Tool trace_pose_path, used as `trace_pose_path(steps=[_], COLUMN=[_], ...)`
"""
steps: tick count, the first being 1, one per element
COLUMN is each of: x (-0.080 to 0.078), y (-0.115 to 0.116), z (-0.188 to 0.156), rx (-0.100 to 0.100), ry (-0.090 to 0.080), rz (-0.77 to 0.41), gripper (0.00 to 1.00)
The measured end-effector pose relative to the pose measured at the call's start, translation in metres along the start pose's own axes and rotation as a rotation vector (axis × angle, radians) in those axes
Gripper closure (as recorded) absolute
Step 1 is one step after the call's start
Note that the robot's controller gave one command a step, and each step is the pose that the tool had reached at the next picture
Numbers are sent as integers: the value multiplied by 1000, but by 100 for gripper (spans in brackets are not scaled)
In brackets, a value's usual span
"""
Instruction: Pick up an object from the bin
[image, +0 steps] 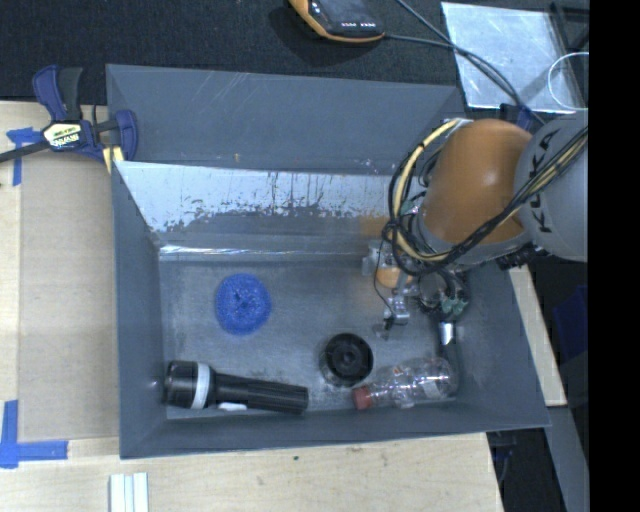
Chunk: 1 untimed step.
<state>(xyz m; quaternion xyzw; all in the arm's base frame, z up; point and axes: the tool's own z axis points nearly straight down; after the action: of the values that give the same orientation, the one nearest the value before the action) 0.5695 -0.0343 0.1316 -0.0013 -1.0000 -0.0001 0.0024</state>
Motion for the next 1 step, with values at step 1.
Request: trace_pose_path(steps=[1], x=[-2], y=[0], z=[-5], rx=[1], ry=[-8], rz=[-2], gripper=[0])
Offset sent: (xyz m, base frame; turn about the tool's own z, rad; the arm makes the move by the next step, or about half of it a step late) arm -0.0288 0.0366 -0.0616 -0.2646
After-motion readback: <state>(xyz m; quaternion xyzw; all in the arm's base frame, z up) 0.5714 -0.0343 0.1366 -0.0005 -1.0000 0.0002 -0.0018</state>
